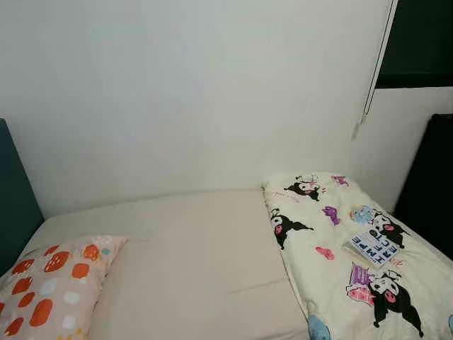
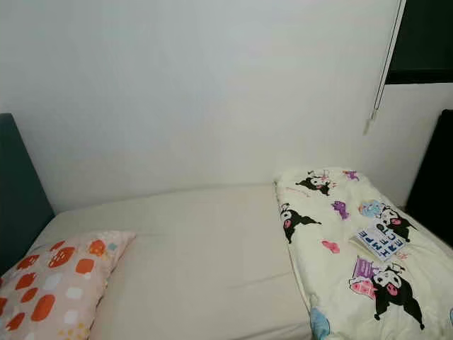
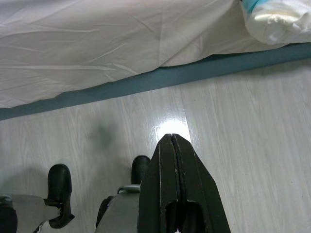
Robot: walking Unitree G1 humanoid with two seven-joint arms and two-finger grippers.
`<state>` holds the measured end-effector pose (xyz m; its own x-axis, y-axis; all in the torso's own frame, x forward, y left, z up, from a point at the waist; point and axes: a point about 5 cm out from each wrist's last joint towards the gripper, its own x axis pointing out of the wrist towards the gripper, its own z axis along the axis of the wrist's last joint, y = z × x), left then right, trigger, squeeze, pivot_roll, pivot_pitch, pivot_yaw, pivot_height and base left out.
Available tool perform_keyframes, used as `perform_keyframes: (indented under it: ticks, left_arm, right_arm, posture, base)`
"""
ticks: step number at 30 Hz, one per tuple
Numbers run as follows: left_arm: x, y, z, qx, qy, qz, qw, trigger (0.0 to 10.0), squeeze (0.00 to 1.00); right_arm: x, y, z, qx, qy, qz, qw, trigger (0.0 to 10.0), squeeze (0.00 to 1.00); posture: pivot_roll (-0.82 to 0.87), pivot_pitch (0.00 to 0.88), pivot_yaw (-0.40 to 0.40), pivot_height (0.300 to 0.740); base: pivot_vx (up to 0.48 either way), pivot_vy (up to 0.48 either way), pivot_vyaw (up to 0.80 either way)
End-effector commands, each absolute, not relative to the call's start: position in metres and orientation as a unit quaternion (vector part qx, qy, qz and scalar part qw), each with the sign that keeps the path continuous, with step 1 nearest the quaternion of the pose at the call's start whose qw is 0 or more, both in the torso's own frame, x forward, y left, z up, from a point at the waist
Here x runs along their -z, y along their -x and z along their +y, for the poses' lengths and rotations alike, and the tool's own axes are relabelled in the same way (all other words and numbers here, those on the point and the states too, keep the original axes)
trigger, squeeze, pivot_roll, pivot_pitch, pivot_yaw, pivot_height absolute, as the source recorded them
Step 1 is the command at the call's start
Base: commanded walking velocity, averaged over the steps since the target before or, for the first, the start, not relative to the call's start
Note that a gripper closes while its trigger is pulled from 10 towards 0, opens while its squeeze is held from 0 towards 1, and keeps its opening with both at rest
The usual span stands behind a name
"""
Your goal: Clean up the room
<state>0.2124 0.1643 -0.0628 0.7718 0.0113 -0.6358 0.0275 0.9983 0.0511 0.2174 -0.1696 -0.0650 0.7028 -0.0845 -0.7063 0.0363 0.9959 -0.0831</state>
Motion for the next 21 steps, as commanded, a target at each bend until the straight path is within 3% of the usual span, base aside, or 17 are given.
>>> perform_keyframes:
  ticks: [1, 21]
  left_arm:
    - [0.067, -0.205, 0.169, 0.002, -0.042, 0.35, 0.936, 10.0, 0.0]
    - [0.068, -0.204, 0.159, 0.031, -0.056, 0.344, 0.937, 10.0, 0.0]
  right_arm:
    - [0.069, -0.211, -0.168, 0.03, 0.02, 0.394, 0.918, 10.0, 0.0]
    - [0.074, -0.202, -0.164, 0.009, 0.052, 0.396, 0.917, 10.0, 0.0]
  posture:
    - [0.03, 0.021, -0.01, 0.74]
    - [0.02, 0.0, -0.02, 0.74]
  base:
    - [0.0, 0.0, 0.0]
    - [0.0, 0.0, 0.0]
